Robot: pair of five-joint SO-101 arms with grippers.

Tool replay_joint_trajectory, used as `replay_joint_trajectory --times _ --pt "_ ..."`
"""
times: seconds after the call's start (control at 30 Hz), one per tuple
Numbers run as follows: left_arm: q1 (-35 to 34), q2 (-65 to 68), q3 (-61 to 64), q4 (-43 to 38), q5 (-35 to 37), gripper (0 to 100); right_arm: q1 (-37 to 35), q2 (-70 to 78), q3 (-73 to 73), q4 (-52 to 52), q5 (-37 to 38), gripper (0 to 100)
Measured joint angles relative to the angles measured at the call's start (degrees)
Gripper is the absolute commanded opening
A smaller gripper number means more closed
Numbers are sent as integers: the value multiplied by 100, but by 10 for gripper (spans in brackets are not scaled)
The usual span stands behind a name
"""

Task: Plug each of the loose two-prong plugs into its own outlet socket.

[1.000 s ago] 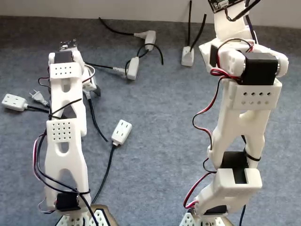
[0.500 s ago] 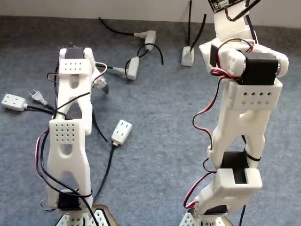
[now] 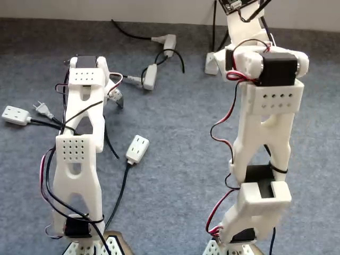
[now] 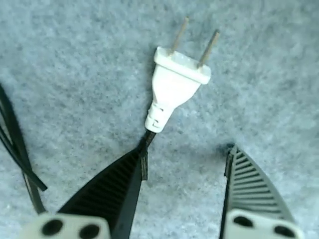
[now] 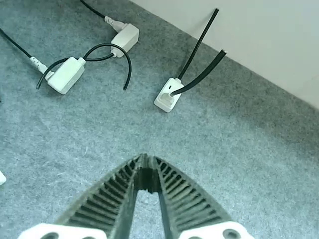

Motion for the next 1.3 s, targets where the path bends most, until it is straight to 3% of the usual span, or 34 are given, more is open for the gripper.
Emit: replay_joint_trajectory --times 0.43,0.8,1.03,1.3 --pt "-1055 53 9 -229 9 259 -18 237 0 0 0 6" --pt "-1125 53 9 -747 44 259 -229 237 0 0 0 6" --pt "-1125 53 9 -818 914 259 -255 237 0 0 0 6" --pt "-826 53 9 -949 1037 223 -255 237 0 0 0 6"
